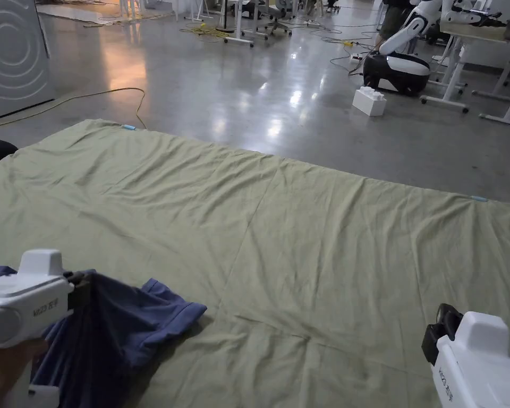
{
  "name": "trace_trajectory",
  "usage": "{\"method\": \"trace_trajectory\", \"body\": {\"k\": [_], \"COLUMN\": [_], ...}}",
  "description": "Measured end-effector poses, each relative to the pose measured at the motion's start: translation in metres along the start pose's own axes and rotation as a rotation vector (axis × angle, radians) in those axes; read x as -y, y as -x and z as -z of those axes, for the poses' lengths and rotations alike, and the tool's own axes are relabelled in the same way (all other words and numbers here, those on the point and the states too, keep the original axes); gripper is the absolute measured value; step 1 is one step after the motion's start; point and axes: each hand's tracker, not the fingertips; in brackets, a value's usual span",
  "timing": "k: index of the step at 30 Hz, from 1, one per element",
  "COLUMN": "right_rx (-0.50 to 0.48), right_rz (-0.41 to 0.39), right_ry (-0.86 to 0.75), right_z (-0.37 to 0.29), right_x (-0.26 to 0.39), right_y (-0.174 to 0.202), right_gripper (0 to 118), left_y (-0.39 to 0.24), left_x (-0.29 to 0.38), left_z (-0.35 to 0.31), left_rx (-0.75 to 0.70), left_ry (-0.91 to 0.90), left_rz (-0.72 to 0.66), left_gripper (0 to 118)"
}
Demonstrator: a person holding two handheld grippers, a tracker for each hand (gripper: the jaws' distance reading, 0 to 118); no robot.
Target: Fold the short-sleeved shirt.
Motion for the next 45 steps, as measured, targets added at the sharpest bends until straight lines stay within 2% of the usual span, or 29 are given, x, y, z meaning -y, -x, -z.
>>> {"method": "trace_trajectory", "body": {"k": [7,12,18,23,27,34,36,37,39,40,41,45], "right_rx": [0.005,0.021,0.068,0.123,0.173,0.233,0.242,0.244,0.245,0.245,0.244,0.233], "right_rz": [0.011,0.025,0.056,0.066,0.073,0.114,0.123,0.129,0.135,0.137,0.136,0.138], "right_ry": [-0.035,-0.065,-0.083,-0.101,-0.106,-0.076,-0.059,-0.052,-0.042,-0.037,-0.033,-0.024], "right_z": [-0.011,-0.021,-0.033,-0.043,-0.052,-0.06,-0.061,-0.061,-0.062,-0.062,-0.061,-0.06], "right_x": [-0.01,-0.015,-0.019,-0.021,-0.019,-0.002,0.003,0.006,0.01,0.012,0.013,0.015], "right_y": [-0.009,-0.025,-0.052,-0.081,-0.106,-0.137,-0.142,-0.143,-0.145,-0.145,-0.145,-0.143], "right_gripper": [0,0,0,0,0,0,0,0,0,0,0,0], "left_y": [-0.062,-0.129,-0.221,-0.315,-0.378,-0.434,-0.438,-0.437,-0.437,-0.436,-0.433,-0.411], "left_x": [-0.07,-0.105,-0.123,-0.107,-0.069,0.033,0.062,0.077,0.099,0.107,0.114,0.116], "left_z": [-0.025,-0.038,-0.03,-0.026,-0.022,0.005,0.008,0.01,0.016,0.017,0.017,0.005], "left_rx": [0.153,0.268,0.449,0.607,0.702,0.729,0.723,0.729,0.728,0.726,0.722,0.735], "left_ry": [-0.175,-0.265,-0.29,-0.245,-0.156,0.068,0.131,0.16,0.219,0.237,0.247,0.195], "left_rz": [0.072,0.136,0.18,0.219,0.278,0.364,0.36,0.358,0.362,0.367,0.375,0.365], "left_gripper": [5,5,5,5,5,7,17,26,65,79,86,88]}}
